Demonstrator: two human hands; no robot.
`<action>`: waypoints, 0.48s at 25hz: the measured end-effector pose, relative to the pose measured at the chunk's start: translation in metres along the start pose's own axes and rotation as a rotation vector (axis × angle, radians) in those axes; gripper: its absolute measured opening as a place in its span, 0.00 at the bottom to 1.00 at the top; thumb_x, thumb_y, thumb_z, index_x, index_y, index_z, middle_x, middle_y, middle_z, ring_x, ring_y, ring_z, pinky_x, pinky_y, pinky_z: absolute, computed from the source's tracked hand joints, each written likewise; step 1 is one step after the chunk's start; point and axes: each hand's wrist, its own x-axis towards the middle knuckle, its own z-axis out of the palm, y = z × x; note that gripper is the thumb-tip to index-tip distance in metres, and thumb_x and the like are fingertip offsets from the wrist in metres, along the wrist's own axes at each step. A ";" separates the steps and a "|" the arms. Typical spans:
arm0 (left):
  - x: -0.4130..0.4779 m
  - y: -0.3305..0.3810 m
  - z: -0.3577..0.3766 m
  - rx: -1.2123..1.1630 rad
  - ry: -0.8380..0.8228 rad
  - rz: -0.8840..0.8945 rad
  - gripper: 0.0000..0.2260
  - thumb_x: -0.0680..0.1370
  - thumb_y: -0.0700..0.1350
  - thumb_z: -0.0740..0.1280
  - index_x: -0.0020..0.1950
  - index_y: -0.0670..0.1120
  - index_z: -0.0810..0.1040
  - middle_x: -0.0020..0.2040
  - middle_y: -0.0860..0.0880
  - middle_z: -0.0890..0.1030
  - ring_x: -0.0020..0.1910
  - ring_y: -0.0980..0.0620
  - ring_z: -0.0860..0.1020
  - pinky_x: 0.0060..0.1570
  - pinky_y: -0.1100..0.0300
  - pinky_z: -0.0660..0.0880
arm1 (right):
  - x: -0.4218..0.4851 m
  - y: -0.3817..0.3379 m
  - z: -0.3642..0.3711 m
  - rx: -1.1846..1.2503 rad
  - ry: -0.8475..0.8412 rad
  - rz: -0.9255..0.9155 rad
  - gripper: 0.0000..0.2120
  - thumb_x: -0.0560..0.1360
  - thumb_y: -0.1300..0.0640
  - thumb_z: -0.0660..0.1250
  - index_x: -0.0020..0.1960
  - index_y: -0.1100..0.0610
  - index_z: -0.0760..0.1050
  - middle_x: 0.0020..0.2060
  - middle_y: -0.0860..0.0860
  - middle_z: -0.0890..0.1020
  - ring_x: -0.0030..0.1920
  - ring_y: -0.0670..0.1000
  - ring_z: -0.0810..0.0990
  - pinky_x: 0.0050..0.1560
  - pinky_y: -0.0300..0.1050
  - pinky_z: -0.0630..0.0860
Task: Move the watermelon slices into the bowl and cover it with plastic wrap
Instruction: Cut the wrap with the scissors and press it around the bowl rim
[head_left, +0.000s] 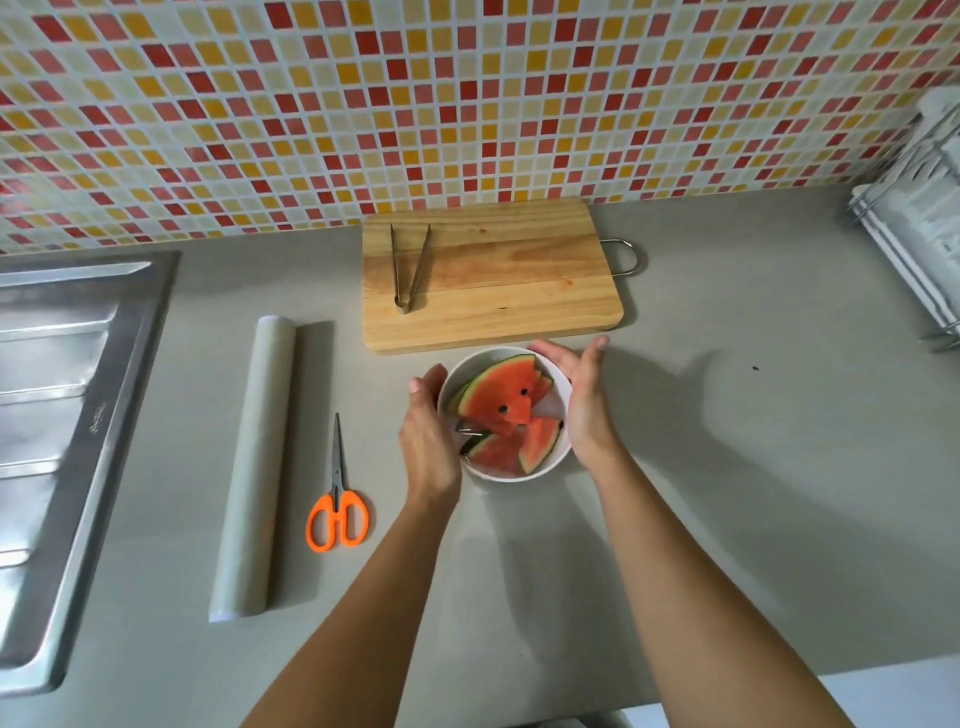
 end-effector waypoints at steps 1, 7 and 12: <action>-0.001 -0.004 0.005 0.002 0.009 -0.008 0.23 0.82 0.57 0.46 0.64 0.50 0.75 0.59 0.49 0.79 0.56 0.55 0.78 0.52 0.63 0.75 | 0.002 0.003 0.001 -0.003 0.011 0.036 0.36 0.75 0.35 0.35 0.51 0.49 0.79 0.54 0.52 0.82 0.57 0.50 0.78 0.65 0.53 0.69; -0.006 -0.013 0.012 0.099 0.135 0.052 0.24 0.81 0.59 0.44 0.60 0.54 0.77 0.51 0.55 0.81 0.49 0.68 0.77 0.42 0.79 0.70 | 0.011 0.006 0.005 -0.054 0.149 0.217 0.40 0.66 0.24 0.38 0.57 0.49 0.74 0.64 0.52 0.74 0.60 0.51 0.73 0.62 0.49 0.65; -0.005 -0.018 0.010 0.104 0.181 0.088 0.25 0.80 0.60 0.45 0.61 0.52 0.77 0.51 0.55 0.80 0.50 0.67 0.77 0.45 0.78 0.70 | 0.014 -0.001 0.012 -0.190 0.191 0.248 0.50 0.62 0.22 0.36 0.73 0.51 0.58 0.72 0.54 0.64 0.70 0.57 0.63 0.67 0.53 0.59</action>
